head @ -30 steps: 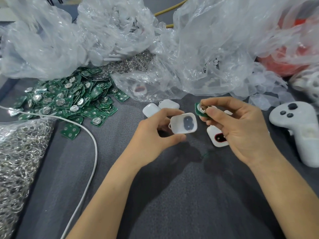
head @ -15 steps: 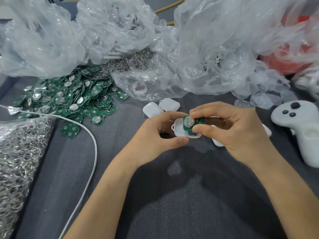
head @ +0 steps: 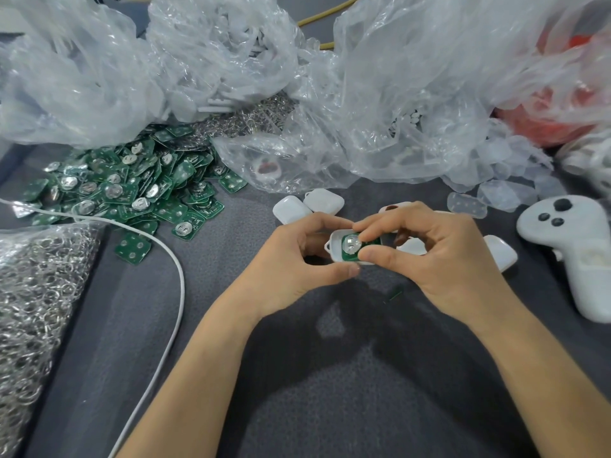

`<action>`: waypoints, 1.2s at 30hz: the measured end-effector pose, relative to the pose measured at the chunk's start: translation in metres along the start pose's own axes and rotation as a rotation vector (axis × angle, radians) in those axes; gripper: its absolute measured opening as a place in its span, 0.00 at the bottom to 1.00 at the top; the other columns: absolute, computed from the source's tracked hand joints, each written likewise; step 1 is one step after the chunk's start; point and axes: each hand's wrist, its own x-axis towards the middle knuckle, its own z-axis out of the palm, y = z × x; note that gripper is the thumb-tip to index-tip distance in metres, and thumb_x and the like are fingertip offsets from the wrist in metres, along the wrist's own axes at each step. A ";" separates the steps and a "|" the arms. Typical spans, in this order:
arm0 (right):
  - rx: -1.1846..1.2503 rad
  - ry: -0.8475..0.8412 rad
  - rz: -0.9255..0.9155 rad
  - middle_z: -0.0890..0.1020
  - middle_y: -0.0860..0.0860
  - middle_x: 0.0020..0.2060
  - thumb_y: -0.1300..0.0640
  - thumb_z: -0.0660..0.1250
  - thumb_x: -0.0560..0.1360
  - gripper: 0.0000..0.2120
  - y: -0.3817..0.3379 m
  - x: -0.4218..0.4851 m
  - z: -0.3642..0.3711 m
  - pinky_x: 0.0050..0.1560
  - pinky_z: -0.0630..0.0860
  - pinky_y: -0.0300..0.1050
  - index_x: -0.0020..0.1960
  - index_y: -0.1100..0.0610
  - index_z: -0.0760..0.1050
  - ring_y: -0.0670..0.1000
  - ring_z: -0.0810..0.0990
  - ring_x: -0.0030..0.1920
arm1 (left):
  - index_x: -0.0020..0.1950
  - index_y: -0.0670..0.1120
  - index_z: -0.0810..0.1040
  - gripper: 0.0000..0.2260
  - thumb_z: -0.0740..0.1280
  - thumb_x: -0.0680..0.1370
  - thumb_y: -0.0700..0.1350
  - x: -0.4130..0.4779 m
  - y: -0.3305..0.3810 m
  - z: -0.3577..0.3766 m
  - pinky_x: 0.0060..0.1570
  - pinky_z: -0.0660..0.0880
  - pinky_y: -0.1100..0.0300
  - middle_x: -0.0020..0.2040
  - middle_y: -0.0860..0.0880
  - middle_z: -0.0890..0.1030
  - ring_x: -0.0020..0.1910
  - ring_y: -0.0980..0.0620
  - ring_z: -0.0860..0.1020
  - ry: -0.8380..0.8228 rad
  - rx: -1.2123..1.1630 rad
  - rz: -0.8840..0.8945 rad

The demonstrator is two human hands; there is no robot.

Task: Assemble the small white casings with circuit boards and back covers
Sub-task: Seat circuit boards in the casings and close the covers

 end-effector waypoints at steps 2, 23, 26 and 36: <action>0.002 0.004 0.000 0.84 0.37 0.45 0.55 0.76 0.67 0.10 0.000 0.000 0.000 0.50 0.75 0.50 0.41 0.42 0.80 0.47 0.78 0.51 | 0.54 0.51 0.78 0.18 0.74 0.70 0.33 0.000 0.000 0.000 0.45 0.74 0.68 0.44 0.54 0.85 0.42 0.58 0.80 -0.003 0.001 -0.005; -0.034 -0.003 -0.002 0.81 0.44 0.45 0.59 0.76 0.66 0.05 -0.001 0.000 0.000 0.46 0.75 0.38 0.41 0.54 0.82 0.47 0.79 0.46 | 0.56 0.51 0.79 0.17 0.74 0.68 0.40 -0.001 0.002 0.003 0.50 0.75 0.65 0.49 0.51 0.85 0.47 0.55 0.81 -0.007 -0.020 0.002; -0.034 -0.004 0.010 0.81 0.45 0.45 0.58 0.76 0.67 0.05 0.000 0.000 0.000 0.46 0.77 0.45 0.41 0.53 0.81 0.49 0.80 0.46 | 0.56 0.51 0.78 0.17 0.74 0.68 0.40 -0.001 0.001 0.003 0.52 0.76 0.64 0.50 0.51 0.85 0.48 0.54 0.82 -0.003 -0.005 0.008; -0.060 -0.021 0.031 0.80 0.44 0.44 0.55 0.75 0.67 0.08 0.003 0.000 0.001 0.47 0.78 0.50 0.45 0.47 0.81 0.49 0.79 0.44 | 0.55 0.53 0.78 0.17 0.74 0.68 0.41 -0.002 0.002 0.005 0.53 0.75 0.65 0.49 0.53 0.85 0.49 0.56 0.82 0.004 0.056 0.026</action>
